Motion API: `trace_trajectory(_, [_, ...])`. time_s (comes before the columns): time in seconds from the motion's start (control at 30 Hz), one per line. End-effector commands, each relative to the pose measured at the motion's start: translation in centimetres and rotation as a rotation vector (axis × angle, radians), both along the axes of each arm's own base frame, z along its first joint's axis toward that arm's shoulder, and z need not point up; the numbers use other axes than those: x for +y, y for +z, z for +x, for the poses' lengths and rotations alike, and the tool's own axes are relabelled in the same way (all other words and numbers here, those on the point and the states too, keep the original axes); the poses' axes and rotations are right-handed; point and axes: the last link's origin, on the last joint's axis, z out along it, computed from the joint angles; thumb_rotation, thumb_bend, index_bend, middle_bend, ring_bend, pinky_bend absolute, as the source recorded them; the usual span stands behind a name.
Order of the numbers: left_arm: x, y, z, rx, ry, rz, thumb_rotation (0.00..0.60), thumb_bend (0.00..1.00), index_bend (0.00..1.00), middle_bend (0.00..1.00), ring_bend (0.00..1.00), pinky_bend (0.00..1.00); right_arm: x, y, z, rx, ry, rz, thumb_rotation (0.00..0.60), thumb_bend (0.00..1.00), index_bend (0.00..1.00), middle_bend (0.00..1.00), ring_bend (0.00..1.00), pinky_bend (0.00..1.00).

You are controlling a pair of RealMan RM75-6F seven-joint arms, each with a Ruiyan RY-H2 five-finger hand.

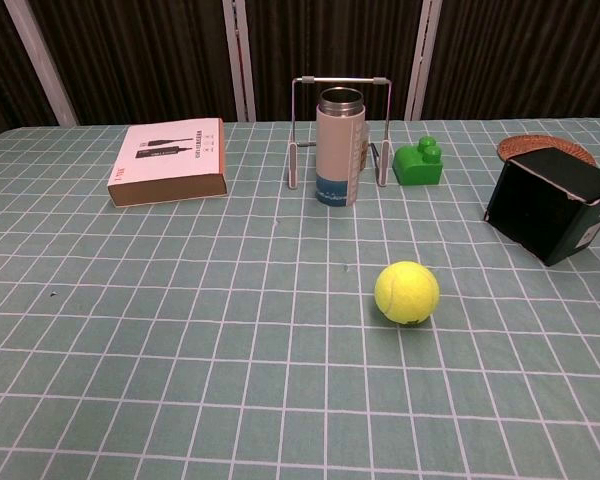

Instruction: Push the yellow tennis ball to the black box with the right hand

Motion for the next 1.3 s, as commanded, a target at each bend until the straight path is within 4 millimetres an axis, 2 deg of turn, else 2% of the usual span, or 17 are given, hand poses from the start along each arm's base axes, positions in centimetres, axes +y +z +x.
trace_trajectory(0.03, [0.2,-0.1,-0.2,0.0,0.009,-0.004,0.6,0.17,0.0,0.0,0.01,0.08,-0.1,-0.1,0.0,-0.006,0.003,0.006,0.6,0.28,0.0,0.0,0.0,0.0])
trace_trajectory(0.2, [0.6,-0.2,-0.3,0.006,0.033,-0.005,0.6,0.17,0.0,0.0,0.01,0.08,-0.3,0.0,0.0,-0.012,0.004,0.014,0.6,0.28,0.0,0.0,0.0,0.0])
trace_trajectory(0.27, [0.5,-0.3,-0.1,0.008,0.024,-0.003,0.6,0.17,0.0,0.0,0.01,0.08,-0.1,-0.1,-0.1,-0.012,0.005,0.016,0.6,0.28,0.0,0.0,0.0,0.03])
trace_trajectory(0.3, [0.4,-0.3,0.0,0.009,0.019,-0.003,0.6,0.17,0.0,0.0,0.01,0.08,-0.1,-0.2,0.0,-0.021,0.006,0.017,0.6,0.28,0.0,0.0,0.0,0.09])
trace_trajectory(0.37, [0.2,-0.3,0.2,0.008,0.006,-0.005,0.6,0.17,0.0,0.0,0.01,0.08,0.0,-0.5,0.3,-0.048,0.014,0.018,0.6,0.28,0.02,0.04,0.07,0.25])
trace_trajectory(0.4, [0.1,-0.3,0.3,0.007,0.001,-0.006,0.6,0.17,0.0,0.0,0.01,0.08,0.1,-0.7,0.6,-0.067,0.023,0.018,0.6,0.28,0.08,0.11,0.16,0.38])
trace_trajectory(0.43, [0.1,-0.2,0.3,0.005,-0.002,-0.007,0.6,0.17,0.0,0.0,0.01,0.08,0.2,-0.9,0.9,-0.09,0.034,0.016,0.6,0.3,0.13,0.18,0.22,0.45])
trace_trajectory(0.5, [0.1,-0.1,0.3,0.0,-0.005,-0.008,0.6,0.17,0.0,0.0,0.01,0.08,0.7,-1.8,2.0,-0.189,0.052,0.03,0.6,0.37,0.3,0.34,0.39,0.63])
trace_trajectory(0.53, [0.1,0.0,0.2,0.0,-0.003,-0.009,0.6,0.17,0.0,0.0,0.01,0.08,1.0,-2.2,2.5,-0.248,0.056,0.042,0.6,0.41,0.36,0.39,0.44,0.68])
trace_trajectory(0.6, [0.1,0.0,0.1,-0.002,0.004,-0.014,0.6,0.17,0.0,0.0,0.01,0.08,1.5,-3.1,3.4,-0.36,0.051,0.1,0.6,0.46,0.41,0.41,0.47,0.72])
trace_trajectory(0.73, [0.1,0.0,0.2,-0.001,0.0,-0.018,0.6,0.17,0.0,0.0,0.01,0.09,2.3,-5.2,4.1,-0.414,0.007,0.198,0.6,0.51,0.44,0.43,0.47,0.75])
trace_trajectory(1.1, [0.0,0.2,0.3,0.001,-0.008,-0.026,0.6,0.17,0.0,0.0,0.01,0.09,4.4,-11.9,8.7,-0.534,-0.044,0.462,0.6,0.52,0.44,0.44,0.49,0.76])
trace_trajectory(1.17, [-0.1,0.2,0.3,0.0,-0.01,-0.028,0.6,0.17,0.0,0.0,0.01,0.09,4.6,-12.8,9.6,-0.554,-0.046,0.497,0.6,0.52,0.41,0.44,0.47,0.74])
trace_trajectory(1.3, [0.0,0.5,0.1,-0.004,-0.005,-0.021,0.6,0.17,0.0,0.0,0.01,0.09,4.7,-14.3,11.0,-0.576,-0.047,0.544,0.6,0.52,0.25,0.34,0.35,0.62])
